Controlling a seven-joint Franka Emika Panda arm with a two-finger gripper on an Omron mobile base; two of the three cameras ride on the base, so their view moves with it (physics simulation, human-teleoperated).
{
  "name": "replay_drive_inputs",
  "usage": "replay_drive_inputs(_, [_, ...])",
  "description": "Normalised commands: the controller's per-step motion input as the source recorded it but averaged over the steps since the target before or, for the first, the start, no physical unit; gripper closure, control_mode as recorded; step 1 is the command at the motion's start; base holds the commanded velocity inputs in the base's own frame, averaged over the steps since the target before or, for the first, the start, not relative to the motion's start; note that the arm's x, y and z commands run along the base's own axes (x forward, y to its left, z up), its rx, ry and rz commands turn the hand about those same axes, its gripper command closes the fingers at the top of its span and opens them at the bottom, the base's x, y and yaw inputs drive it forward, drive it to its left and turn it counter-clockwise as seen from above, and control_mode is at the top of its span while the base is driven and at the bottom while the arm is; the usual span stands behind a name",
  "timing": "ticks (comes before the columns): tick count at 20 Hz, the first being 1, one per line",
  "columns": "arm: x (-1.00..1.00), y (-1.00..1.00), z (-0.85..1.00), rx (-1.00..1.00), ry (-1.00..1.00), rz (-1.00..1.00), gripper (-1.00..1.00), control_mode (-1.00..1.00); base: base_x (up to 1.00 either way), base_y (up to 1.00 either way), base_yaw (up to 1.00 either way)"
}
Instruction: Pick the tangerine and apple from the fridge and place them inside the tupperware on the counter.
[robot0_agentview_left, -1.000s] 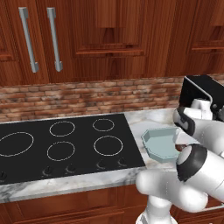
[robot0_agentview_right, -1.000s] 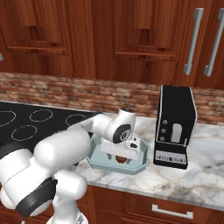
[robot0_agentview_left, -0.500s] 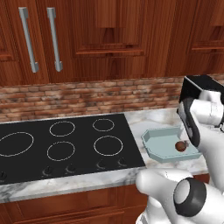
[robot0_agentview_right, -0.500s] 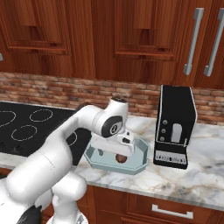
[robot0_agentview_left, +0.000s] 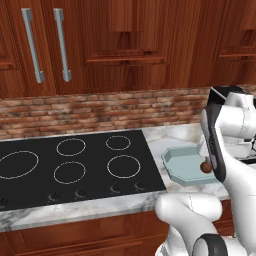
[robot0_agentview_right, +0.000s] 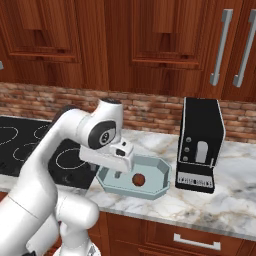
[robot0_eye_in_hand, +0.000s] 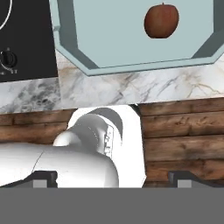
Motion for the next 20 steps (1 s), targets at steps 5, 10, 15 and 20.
replay_drive_inputs(5, [-0.29,0.48,0.53,-0.01,-0.15,-0.04,-1.0,-1.0,0.0,0.0,0.0])
replay_drive_inputs(10, [-0.68,0.1,0.14,0.0,-0.62,-0.09,-1.0,-1.0,0.0,0.0,0.0])
replay_drive_inputs(15, [-0.81,0.07,0.02,0.0,-0.77,-0.06,-1.0,-1.0,0.0,0.0,0.0])
replay_drive_inputs(20, [-0.54,0.21,0.18,0.0,-0.3,-0.21,-1.0,-1.0,0.0,0.0,0.0])
